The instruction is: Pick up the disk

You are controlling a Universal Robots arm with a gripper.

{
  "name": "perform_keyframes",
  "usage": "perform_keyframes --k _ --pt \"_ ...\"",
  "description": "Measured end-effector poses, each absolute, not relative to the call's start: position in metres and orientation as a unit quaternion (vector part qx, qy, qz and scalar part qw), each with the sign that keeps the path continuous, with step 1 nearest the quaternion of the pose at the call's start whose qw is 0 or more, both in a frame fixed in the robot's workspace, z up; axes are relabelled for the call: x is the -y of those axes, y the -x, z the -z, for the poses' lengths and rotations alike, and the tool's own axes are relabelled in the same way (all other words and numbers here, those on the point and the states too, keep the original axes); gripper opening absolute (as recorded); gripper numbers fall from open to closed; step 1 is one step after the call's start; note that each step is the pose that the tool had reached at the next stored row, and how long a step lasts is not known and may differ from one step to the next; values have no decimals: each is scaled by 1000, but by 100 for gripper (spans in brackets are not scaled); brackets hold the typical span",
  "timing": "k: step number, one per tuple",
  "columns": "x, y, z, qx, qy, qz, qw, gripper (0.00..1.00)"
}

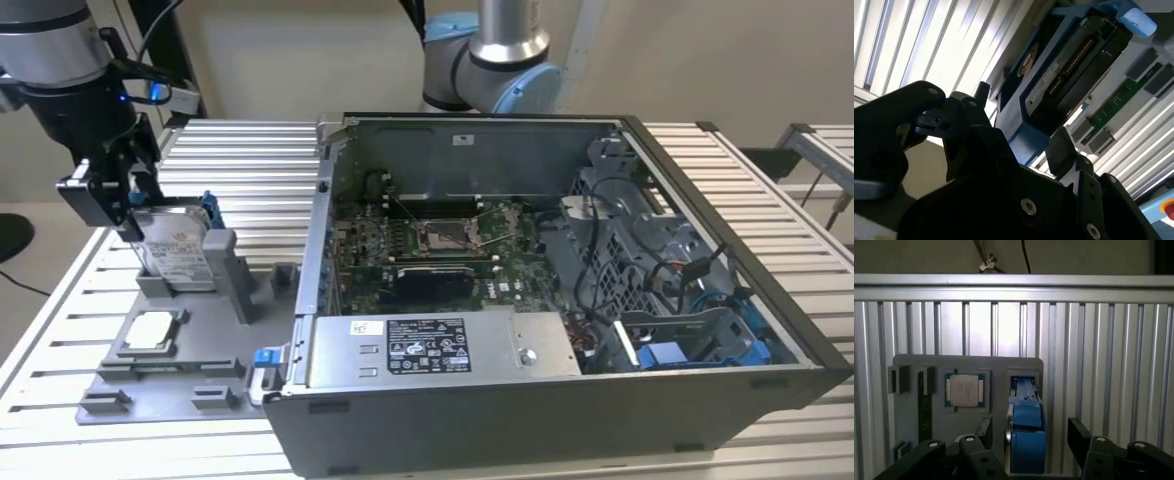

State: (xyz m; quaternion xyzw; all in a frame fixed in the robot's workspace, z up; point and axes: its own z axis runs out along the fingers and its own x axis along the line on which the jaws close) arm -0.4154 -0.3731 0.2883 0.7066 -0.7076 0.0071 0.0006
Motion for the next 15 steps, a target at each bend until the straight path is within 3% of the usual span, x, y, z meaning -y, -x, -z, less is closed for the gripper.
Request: perform_keyframes --k 15 --pt "373 414 -281 706 -708 -7 1 100"
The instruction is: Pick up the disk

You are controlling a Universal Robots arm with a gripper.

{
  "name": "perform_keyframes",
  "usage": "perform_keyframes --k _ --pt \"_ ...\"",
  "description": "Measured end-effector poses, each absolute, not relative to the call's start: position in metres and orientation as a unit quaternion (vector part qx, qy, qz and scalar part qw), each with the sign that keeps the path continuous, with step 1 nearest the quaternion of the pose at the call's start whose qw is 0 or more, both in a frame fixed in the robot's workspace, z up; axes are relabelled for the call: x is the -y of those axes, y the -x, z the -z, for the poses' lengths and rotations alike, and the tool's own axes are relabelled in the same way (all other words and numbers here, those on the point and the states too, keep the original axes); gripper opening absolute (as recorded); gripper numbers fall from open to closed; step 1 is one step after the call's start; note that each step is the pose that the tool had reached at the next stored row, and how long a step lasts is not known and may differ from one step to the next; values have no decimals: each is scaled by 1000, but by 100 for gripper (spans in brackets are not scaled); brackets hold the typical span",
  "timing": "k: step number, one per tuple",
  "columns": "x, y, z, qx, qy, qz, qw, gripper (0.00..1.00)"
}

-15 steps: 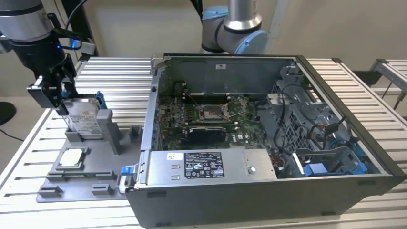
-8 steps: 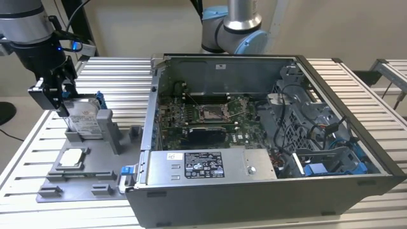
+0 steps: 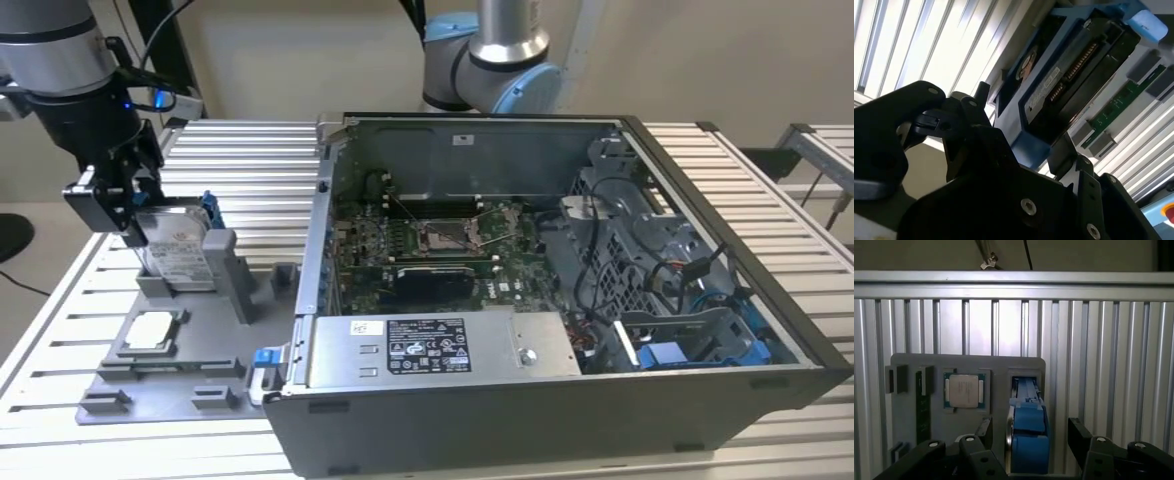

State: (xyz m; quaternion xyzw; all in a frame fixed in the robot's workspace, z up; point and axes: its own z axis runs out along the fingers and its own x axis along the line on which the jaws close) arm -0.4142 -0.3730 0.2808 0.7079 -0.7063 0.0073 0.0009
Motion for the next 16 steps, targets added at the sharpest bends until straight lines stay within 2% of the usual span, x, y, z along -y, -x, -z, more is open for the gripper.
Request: perform_keyframes --k 16 --pt "373 414 -276 706 -708 -7 1 100"
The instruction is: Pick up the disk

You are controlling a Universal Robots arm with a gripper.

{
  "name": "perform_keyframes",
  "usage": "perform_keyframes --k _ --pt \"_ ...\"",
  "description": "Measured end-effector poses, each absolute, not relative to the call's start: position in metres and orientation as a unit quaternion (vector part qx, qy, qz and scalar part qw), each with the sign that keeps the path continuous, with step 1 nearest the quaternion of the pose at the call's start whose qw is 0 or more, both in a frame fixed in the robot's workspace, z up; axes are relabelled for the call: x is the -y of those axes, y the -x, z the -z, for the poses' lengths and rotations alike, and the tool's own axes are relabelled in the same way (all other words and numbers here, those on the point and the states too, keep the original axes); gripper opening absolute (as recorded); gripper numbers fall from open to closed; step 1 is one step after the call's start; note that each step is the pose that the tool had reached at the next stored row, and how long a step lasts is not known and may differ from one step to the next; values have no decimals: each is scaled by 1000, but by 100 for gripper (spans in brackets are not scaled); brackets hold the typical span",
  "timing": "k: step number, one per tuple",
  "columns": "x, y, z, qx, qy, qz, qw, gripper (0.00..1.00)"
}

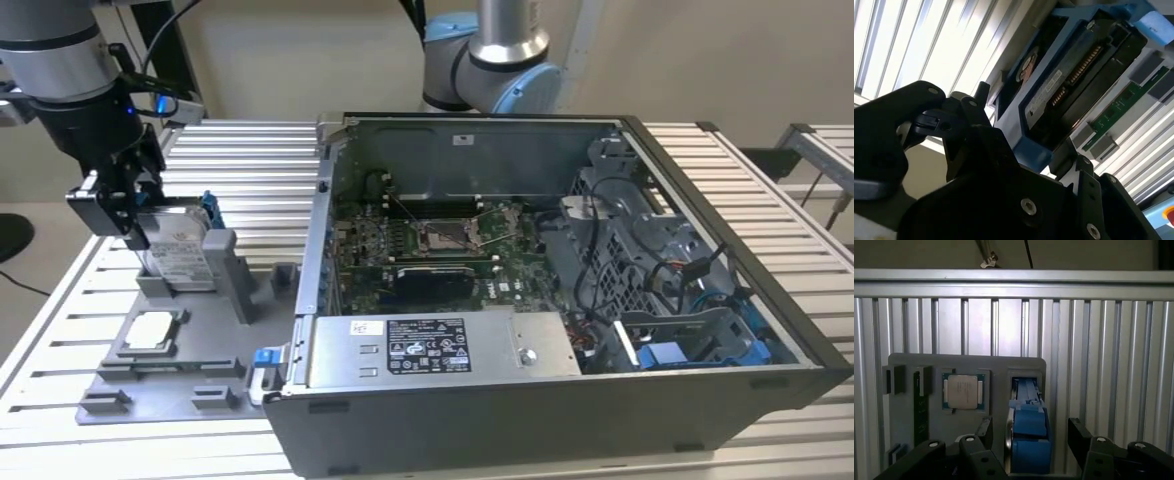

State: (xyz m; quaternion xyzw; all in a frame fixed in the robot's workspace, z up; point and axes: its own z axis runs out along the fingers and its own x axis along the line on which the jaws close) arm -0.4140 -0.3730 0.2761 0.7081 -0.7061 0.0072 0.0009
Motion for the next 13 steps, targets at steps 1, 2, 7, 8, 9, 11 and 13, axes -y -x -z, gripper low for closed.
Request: perform_keyframes --k 1,2,7,8,9,11,13 --pt "373 414 -276 706 -708 -7 1 0" --pt "373 414 -276 706 -708 -7 1 0" --pt "373 414 -276 706 -708 -7 1 0" --pt "373 414 -276 706 -708 -7 1 0" --pt "373 414 -276 706 -708 -7 1 0" --pt "373 414 -276 706 -708 -7 1 0" --pt "373 414 -276 706 -708 -7 1 0"
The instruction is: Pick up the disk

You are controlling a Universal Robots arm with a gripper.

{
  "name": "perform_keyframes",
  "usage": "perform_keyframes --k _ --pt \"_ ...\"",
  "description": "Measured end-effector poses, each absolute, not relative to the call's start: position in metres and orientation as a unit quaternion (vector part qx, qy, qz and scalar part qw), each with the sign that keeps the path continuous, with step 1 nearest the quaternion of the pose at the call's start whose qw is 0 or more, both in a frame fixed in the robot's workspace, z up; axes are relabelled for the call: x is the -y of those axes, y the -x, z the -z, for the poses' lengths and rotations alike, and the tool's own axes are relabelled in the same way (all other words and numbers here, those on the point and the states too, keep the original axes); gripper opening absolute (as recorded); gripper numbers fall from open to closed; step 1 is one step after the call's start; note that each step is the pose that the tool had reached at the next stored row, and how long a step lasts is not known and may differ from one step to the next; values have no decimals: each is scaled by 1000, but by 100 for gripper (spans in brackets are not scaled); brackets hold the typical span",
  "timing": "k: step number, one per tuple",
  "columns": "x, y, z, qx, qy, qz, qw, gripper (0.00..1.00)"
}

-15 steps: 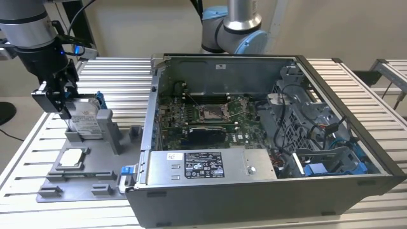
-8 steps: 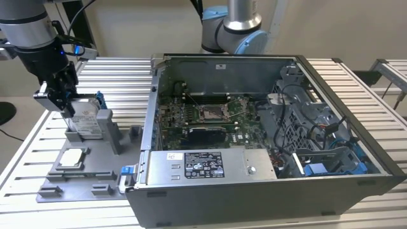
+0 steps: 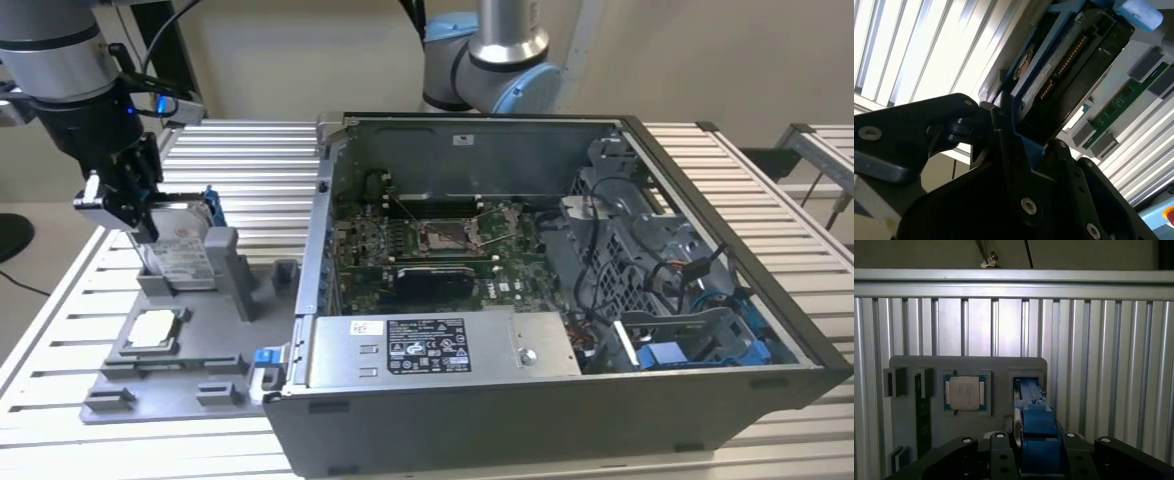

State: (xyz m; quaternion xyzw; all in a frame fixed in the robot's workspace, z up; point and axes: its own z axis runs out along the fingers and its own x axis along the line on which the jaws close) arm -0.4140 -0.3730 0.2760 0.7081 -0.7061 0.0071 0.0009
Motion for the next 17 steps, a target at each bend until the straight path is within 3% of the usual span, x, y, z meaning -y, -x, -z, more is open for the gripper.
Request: perform_keyframes --k 17 --pt "373 414 -276 706 -708 -7 1 0"
